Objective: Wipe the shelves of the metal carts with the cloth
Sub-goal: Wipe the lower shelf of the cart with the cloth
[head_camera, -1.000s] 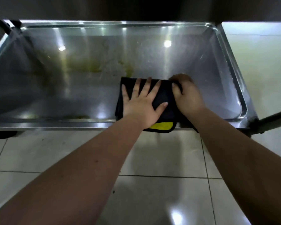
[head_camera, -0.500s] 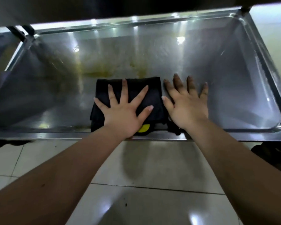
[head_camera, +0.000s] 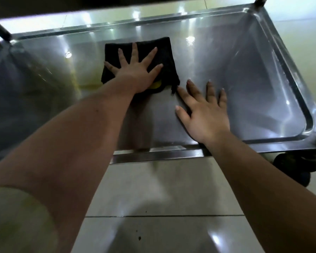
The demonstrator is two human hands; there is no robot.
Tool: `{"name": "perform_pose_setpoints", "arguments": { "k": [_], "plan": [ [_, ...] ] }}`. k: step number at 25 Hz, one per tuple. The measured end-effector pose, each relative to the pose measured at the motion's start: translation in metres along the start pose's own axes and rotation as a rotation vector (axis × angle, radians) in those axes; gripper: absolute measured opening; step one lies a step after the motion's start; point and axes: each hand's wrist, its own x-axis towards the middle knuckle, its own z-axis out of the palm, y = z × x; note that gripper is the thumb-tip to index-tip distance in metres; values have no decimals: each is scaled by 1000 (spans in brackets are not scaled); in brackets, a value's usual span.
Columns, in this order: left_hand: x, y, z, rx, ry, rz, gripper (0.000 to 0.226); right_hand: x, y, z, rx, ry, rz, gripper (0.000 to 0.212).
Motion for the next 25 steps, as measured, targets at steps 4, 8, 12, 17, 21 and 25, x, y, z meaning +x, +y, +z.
{"name": "perform_pose_setpoints", "arguments": {
  "k": [4, 8, 12, 17, 21, 25],
  "plan": [
    [-68, -26, 23, 20, 49, 67, 58, 2, 2, 1, -11, -17, 7, 60],
    [-144, -79, 37, 62, 40, 111, 62, 5, -5, -1, -54, -37, 5, 60],
    [-173, -93, 52, 78, 79, 65, 62, 4, -15, -12, -77, -156, 102, 61],
    [-175, -104, 52, 51, 103, 59, 69, 24, -106, -15, 176, -89, -25, 59],
    [-179, -156, 46, -7, 47, -56, 72, 23, -126, 5, -22, -137, 8, 64],
    [-149, -165, 40, 17, 66, -36, 74, 21, -126, 10, -96, -116, 5, 70]
  ]
}}
